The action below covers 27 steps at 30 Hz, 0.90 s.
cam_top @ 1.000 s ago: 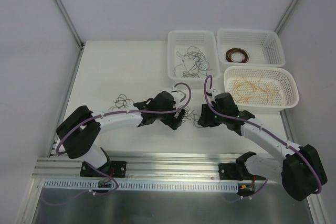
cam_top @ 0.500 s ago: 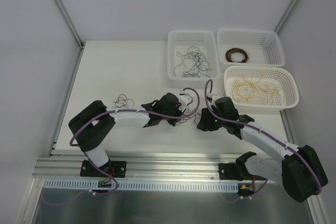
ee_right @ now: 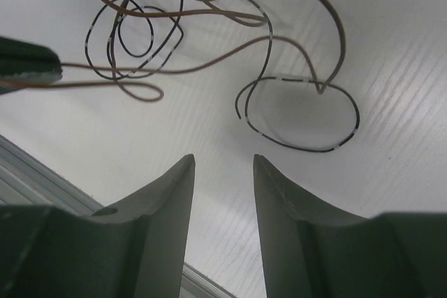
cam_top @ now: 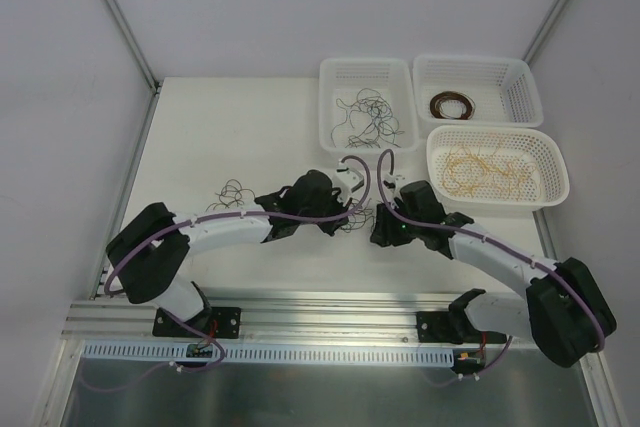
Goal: Untangle the cables
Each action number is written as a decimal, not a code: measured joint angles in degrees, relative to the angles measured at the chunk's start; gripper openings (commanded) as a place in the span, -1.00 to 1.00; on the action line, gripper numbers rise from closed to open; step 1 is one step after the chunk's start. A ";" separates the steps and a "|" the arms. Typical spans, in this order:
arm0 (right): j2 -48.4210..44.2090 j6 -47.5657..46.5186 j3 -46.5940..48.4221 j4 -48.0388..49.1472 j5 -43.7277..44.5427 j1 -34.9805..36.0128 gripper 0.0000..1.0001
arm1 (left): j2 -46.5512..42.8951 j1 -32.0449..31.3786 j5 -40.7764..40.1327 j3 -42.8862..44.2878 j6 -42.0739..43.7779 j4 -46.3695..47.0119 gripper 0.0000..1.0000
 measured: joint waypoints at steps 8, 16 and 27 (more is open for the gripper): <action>7.78 0.33 5.44 2.67 3.28 1.75 -0.10 | -1.97 0.00 0.83 -0.44 -1.97 -0.55 -1.00; 16.68 0.92 9.20 2.99 11.91 5.33 -0.25 | -3.39 0.00 0.74 -1.79 -3.91 -1.95 -1.00; 17.94 1.84 11.76 0.20 18.58 8.61 -0.99 | -6.56 1.40 -6.84 -3.58 -10.14 -4.66 -1.00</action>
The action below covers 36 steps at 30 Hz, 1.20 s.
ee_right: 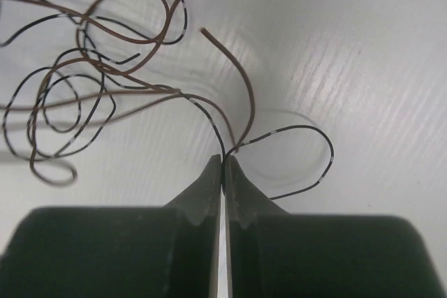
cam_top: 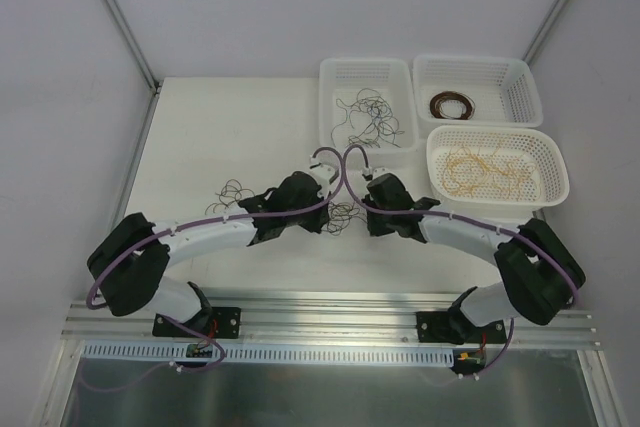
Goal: Untangle the cables
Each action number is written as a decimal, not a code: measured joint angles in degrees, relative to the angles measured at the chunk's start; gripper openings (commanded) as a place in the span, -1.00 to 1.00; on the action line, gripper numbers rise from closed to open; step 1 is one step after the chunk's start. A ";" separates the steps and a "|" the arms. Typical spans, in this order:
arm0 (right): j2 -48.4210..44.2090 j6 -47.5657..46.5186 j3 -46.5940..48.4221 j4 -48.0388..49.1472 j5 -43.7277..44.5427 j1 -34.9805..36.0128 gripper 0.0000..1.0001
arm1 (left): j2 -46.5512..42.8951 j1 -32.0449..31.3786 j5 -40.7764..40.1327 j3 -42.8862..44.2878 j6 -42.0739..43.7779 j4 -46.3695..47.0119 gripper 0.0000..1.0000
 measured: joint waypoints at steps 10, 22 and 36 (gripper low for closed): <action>-24.83 -2.40 3.06 -13.60 0.20 0.33 -0.99 | -10.62 20.28 -3.65 -3.85 -12.55 -10.84 -1.00; -40.15 -9.35 21.90 -34.10 6.21 -4.72 -0.99 | -15.32 38.80 -2.93 8.07 -10.25 -29.05 -1.00; -45.29 -14.01 31.58 -46.01 12.31 -9.81 -0.99 | -7.87 56.54 -7.39 27.54 -0.28 -39.36 -1.00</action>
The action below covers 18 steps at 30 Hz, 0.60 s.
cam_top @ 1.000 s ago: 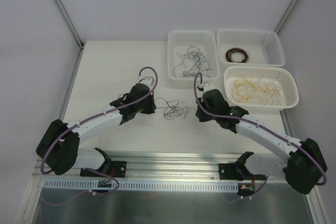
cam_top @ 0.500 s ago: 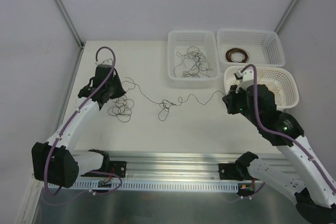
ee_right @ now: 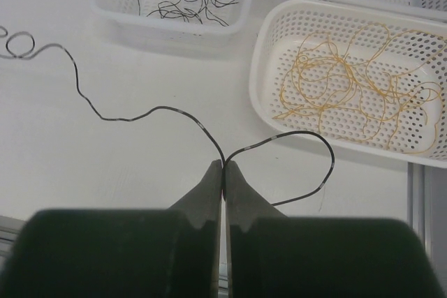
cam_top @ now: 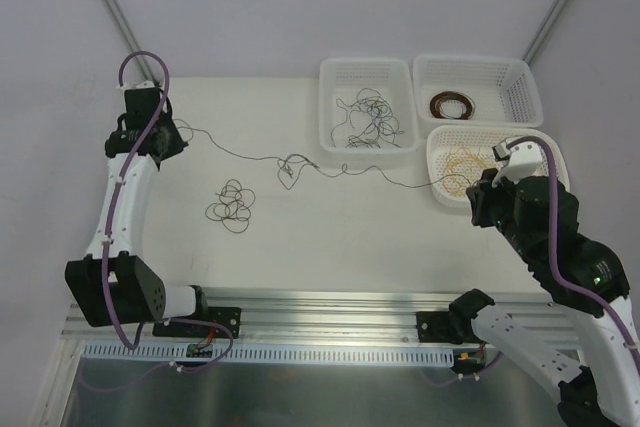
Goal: Untangle the cables
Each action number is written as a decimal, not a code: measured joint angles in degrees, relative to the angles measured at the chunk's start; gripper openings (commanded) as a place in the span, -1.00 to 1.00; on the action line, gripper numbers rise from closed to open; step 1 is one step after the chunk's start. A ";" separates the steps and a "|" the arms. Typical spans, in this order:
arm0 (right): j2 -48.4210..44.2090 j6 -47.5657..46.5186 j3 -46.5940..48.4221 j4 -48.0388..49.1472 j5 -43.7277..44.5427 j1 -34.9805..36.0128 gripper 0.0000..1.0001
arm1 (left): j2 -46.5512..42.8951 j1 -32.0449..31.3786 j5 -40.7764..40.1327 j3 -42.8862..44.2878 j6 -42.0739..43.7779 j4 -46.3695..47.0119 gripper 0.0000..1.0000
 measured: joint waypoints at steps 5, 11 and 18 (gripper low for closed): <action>-3.15 -0.28 0.00 -1.90 1.25 -0.07 -0.99 | 4.31 3.82 -2.91 -0.11 0.48 -1.64 -1.00; -5.22 -0.44 -2.38 -0.59 -1.60 -0.22 -0.99 | 7.43 4.07 -0.42 -1.62 0.70 -1.90 -1.00; 2.84 4.26 -23.34 9.90 -15.72 -0.22 -0.87 | 7.74 -2.75 7.78 -4.81 1.31 -1.60 -1.00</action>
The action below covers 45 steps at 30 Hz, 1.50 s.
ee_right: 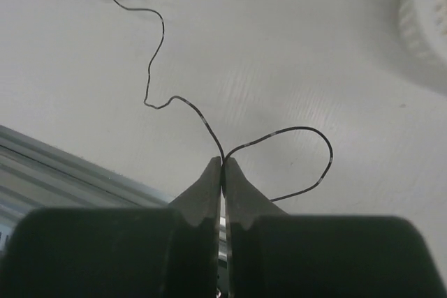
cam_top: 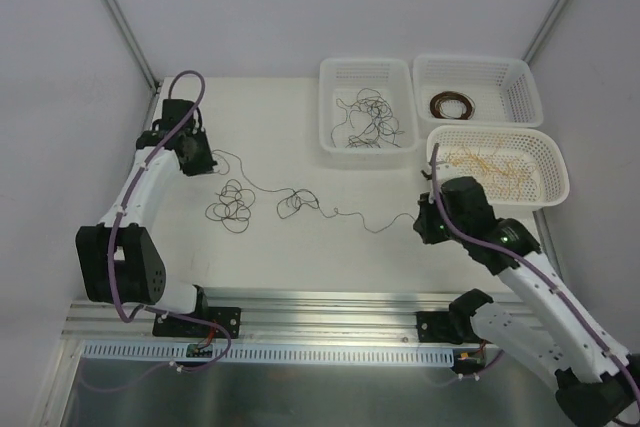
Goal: Untangle the cables
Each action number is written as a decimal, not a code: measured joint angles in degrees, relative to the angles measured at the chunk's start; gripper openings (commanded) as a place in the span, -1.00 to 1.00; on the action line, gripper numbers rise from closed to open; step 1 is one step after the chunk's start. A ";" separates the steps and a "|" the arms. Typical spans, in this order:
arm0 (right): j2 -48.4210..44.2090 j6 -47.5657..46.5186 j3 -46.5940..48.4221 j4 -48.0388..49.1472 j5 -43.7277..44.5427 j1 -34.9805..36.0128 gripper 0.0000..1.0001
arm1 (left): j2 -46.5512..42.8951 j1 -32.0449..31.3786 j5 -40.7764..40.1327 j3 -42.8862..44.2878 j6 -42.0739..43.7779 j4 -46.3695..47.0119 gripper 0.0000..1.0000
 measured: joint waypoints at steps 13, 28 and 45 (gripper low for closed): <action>16.63 2.21 -2.93 12.55 -7.21 5.53 0.14 | -3.74 -9.66 5.99 -3.72 1.25 0.02 -1.00; 48.09 1.25 9.46 33.57 -12.94 15.91 -0.21 | -3.72 -9.66 6.03 -3.78 1.29 0.02 -1.00; 63.95 4.22 15.76 40.24 -10.86 16.28 -0.49 | -3.72 -9.66 6.08 -3.78 1.33 0.04 -1.00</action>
